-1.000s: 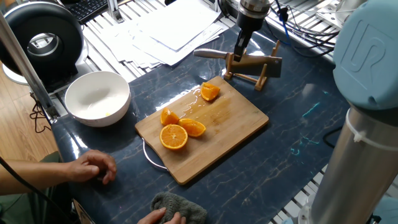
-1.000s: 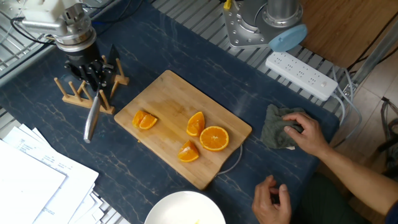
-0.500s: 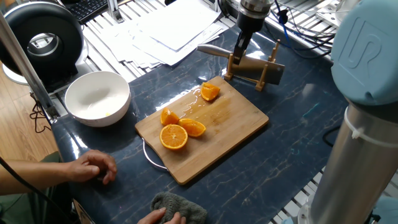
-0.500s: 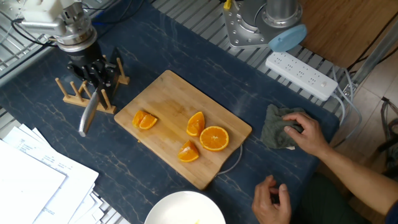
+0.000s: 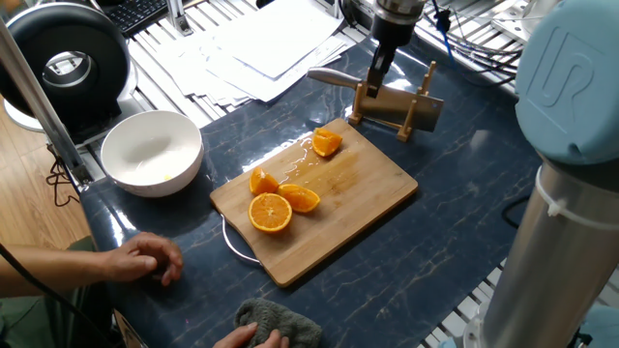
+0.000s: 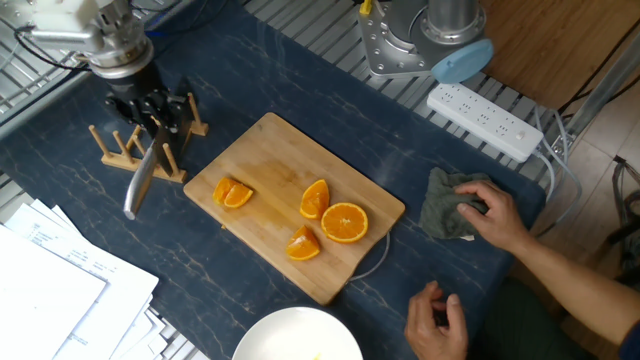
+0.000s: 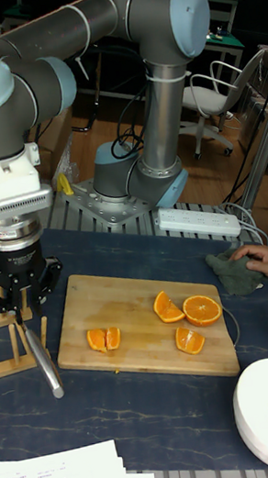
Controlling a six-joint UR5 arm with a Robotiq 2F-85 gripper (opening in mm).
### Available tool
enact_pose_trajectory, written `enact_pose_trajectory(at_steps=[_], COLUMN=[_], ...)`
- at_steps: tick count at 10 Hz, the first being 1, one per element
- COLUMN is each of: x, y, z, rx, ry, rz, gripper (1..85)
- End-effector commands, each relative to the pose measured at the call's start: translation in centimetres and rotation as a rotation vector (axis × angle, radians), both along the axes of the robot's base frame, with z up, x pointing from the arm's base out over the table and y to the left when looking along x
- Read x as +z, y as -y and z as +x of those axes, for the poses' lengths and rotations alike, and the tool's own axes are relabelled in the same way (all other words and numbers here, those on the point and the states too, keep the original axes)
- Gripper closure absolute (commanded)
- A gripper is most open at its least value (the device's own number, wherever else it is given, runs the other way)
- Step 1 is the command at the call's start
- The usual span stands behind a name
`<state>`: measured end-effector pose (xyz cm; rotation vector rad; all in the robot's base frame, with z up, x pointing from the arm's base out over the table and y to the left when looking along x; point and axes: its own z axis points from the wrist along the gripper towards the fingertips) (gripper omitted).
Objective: Chop the orange
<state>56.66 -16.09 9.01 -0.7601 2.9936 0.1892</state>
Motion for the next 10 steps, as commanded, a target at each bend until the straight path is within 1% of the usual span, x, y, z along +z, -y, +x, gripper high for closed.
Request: enact_pose_trajectory(at_steps=[1, 2, 3, 4, 5, 6, 7, 10], x=[3.3, 4.5, 5.5, 6.7, 7.4, 8.2, 8.6, 9.0], y=[0.3, 0.1, -0.2, -1.0, -1.9, -3.5, -3.3, -3.8], z=[-0.2, -0.7, -0.7, -0.7, -0.5, -0.4, -0.4, -0.7], rx=[-0.04, -0.071, -0.132, -0.204, -0.25, -0.304, -0.293, -0.271], ry=[-0.021, -0.041, -0.047, -0.054, -0.05, -0.047, -0.038, -0.039], rz=[-0.049, -0.06, -0.073, -0.079, -0.07, -0.042, -0.058, -0.05], gripper=[52.0, 57.0, 70.7, 84.7, 84.7, 84.7, 84.7, 84.7])
